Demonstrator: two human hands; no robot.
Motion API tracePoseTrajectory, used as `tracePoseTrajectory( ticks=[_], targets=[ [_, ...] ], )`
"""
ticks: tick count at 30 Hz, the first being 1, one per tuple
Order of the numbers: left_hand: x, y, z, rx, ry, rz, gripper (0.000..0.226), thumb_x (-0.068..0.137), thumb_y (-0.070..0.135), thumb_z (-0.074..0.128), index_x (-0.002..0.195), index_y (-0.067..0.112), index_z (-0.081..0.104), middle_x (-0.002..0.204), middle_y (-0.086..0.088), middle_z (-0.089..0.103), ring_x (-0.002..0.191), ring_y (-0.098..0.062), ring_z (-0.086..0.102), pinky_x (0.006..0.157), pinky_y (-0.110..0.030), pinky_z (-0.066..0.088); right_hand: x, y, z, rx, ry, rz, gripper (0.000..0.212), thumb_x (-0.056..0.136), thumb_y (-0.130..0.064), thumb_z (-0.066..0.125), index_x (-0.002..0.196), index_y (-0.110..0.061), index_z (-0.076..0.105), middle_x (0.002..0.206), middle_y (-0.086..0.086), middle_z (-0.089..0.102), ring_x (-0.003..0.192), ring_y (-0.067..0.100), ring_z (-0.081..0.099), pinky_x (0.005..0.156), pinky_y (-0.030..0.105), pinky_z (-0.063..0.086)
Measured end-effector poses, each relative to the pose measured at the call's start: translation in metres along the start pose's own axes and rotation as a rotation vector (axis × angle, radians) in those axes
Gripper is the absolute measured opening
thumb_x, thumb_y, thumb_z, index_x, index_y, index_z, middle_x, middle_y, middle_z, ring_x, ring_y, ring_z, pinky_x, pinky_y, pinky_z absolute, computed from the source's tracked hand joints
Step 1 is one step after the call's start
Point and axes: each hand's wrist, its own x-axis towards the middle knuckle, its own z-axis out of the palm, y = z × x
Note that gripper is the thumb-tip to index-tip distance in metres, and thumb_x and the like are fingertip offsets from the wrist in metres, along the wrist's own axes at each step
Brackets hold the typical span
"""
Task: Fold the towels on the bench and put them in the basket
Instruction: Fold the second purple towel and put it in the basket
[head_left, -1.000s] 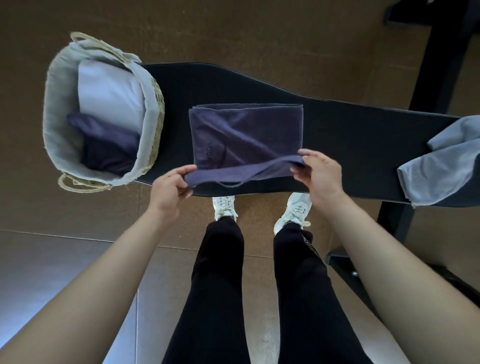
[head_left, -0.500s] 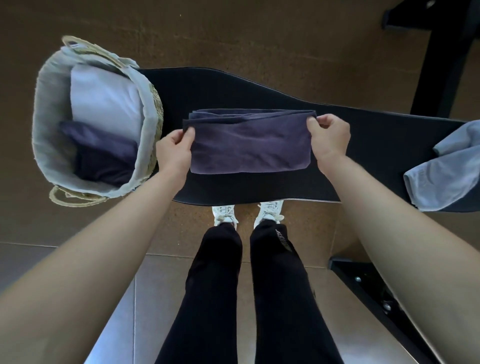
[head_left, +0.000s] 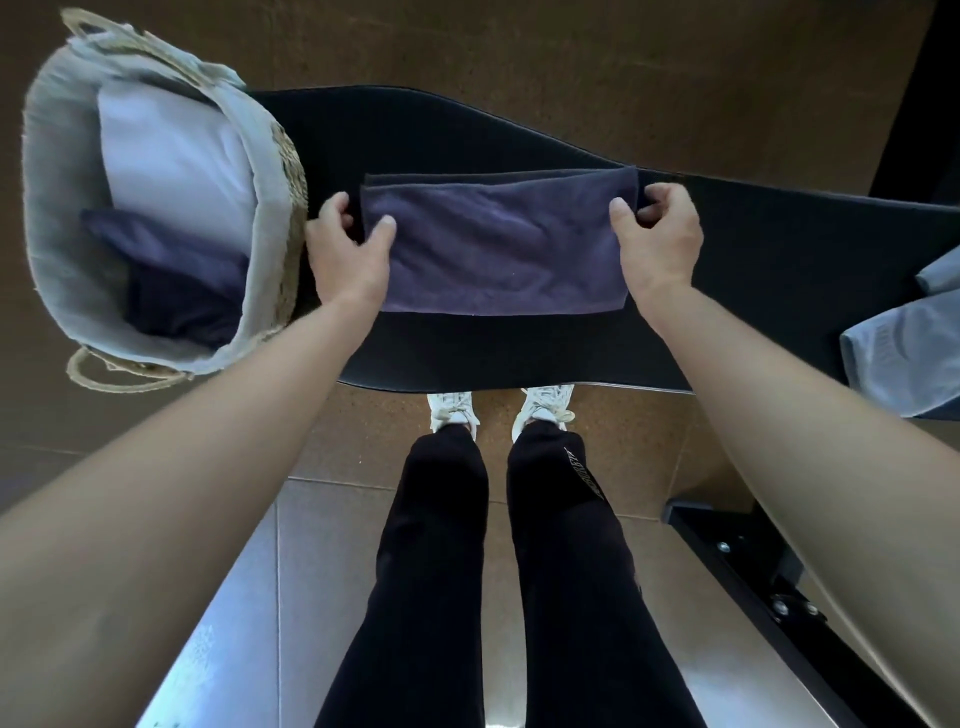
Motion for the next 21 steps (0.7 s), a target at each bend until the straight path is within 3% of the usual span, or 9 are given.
tracePoseTrajectory(
  ticks=[3,5,8,11,14,18,21],
  targets=[
    [-0.029,-0.012,0.013,0.121,-0.043,-0.053,0.083,0.084,0.046,0.077,0.153,0.026,0.034,0.146,-0.006,0.044,0.129,-0.026,0.053,0.108,-0.043,0.046,-0.022,0.011,0.003,-0.109,-0.068,-0.027,0.052,0.089,-0.036,0.074,0.134,-0.023,0.052,0.123,0.0,0.064,0.108,0.016,0.064,0.095,0.035,0.055],
    [-0.043,-0.014,0.02,0.153,-0.052,-0.059,0.083,0.085,0.039,0.079,0.152,0.026,0.03,0.147,-0.007,0.045,0.124,-0.025,0.056,0.102,-0.04,0.048,-0.035,0.018,0.008,-0.162,-0.113,-0.014,0.06,0.091,-0.029,0.074,0.142,-0.023,0.043,0.13,0.003,0.064,0.115,0.023,0.064,0.098,0.038,0.053],
    [-0.044,-0.01,0.023,0.071,-0.044,-0.097,0.069,0.083,0.031,0.081,0.137,0.024,0.039,0.122,0.002,0.06,0.106,-0.019,0.065,0.092,-0.038,0.056,-0.045,0.026,0.009,-0.162,-0.16,0.017,0.056,0.095,-0.024,0.07,0.141,-0.023,0.037,0.127,0.006,0.063,0.113,0.029,0.065,0.097,0.041,0.054],
    [-0.04,-0.007,0.016,0.009,-0.151,-0.118,0.047,0.081,0.034,0.084,0.118,0.019,0.059,0.099,0.009,0.066,0.09,-0.013,0.07,0.083,-0.041,0.064,-0.05,0.031,0.003,-0.216,-0.057,0.009,0.054,0.093,-0.022,0.072,0.138,-0.017,0.042,0.128,0.008,0.059,0.115,0.031,0.062,0.096,0.041,0.052],
    [-0.043,-0.007,0.009,-0.027,-0.211,-0.071,0.033,0.086,0.042,0.078,0.108,0.019,0.068,0.099,0.004,0.074,0.092,-0.014,0.074,0.085,-0.042,0.064,-0.059,0.034,0.002,-0.396,0.113,-0.229,0.062,0.085,-0.015,0.077,0.139,-0.01,0.047,0.125,0.016,0.053,0.108,0.032,0.059,0.094,0.044,0.052],
    [-0.049,-0.01,0.005,-0.171,-0.23,-0.085,0.031,0.094,0.039,0.074,0.111,0.014,0.068,0.105,-0.002,0.075,0.098,-0.018,0.074,0.088,-0.045,0.063,-0.067,0.022,0.019,-0.539,0.057,-0.662,0.062,0.079,-0.019,0.082,0.135,-0.011,0.056,0.113,0.016,0.059,0.097,0.033,0.057,0.083,0.044,0.052],
    [-0.056,-0.012,0.005,-0.221,-0.234,-0.059,0.026,0.095,0.032,0.074,0.112,0.013,0.066,0.107,-0.004,0.075,0.101,-0.021,0.074,0.087,-0.042,0.063,-0.059,0.007,0.039,-0.627,-0.143,-0.761,0.077,0.078,-0.037,0.082,0.146,-0.021,0.05,0.144,0.009,0.05,0.125,0.034,0.048,0.099,0.046,0.043]
  ],
)
